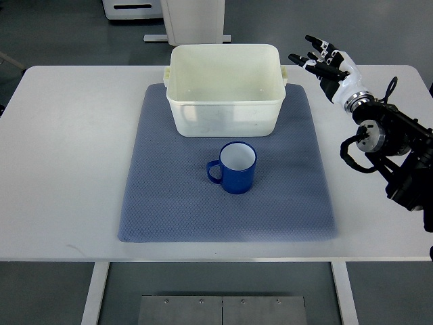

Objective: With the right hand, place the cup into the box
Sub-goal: 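Move the right hand over the tub and down toward the blue mug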

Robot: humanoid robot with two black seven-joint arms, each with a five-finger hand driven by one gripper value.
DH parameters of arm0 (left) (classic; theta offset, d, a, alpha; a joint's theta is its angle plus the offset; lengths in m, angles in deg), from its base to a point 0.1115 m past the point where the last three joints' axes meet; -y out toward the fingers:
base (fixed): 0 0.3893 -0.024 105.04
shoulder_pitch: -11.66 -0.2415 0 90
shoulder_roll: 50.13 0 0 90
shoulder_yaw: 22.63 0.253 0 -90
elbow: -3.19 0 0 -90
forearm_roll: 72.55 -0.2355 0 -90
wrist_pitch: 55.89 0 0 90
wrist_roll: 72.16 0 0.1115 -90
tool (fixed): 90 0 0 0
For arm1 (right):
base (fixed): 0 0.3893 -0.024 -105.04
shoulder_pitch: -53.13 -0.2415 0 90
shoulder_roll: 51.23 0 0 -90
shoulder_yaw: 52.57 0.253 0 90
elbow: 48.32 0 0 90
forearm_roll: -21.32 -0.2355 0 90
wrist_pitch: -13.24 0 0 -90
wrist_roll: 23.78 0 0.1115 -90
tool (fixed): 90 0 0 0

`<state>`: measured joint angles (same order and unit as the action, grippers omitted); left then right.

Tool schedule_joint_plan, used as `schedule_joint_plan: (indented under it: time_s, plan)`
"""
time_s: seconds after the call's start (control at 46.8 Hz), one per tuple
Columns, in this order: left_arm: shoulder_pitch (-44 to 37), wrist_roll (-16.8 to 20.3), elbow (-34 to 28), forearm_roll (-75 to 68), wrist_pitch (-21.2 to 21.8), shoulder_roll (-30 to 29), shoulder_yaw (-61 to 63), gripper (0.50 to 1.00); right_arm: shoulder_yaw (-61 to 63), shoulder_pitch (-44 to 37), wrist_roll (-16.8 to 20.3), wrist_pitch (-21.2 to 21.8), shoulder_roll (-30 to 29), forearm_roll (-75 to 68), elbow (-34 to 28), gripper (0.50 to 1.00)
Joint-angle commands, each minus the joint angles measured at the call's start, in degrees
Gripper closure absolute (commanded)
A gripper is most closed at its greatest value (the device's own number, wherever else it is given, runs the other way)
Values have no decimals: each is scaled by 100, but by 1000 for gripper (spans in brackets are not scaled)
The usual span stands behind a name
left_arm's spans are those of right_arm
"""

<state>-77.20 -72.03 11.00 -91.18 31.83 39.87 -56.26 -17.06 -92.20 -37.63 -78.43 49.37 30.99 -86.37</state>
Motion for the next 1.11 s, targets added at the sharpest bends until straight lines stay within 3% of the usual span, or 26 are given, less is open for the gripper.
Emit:
schedule_joint_plan:
  time_s: [0.0,0.256,0.491,1.089]
  plan:
    - [0,5,1,0,0,0,5,500,8,-31,-12,0,135,0,-255,505]
    - [0,5,1,0,0,0,-4,500,8,-31,-48,35,522,219,-1521,504]
    - [0,-4,1,0,0,0,5,500,-53,-84,-39,439,619,905,-2154,502]
    - [0,-4,1,0,0,0,5,500,-791,-66,-30,1959,795,2487,-2603,505]
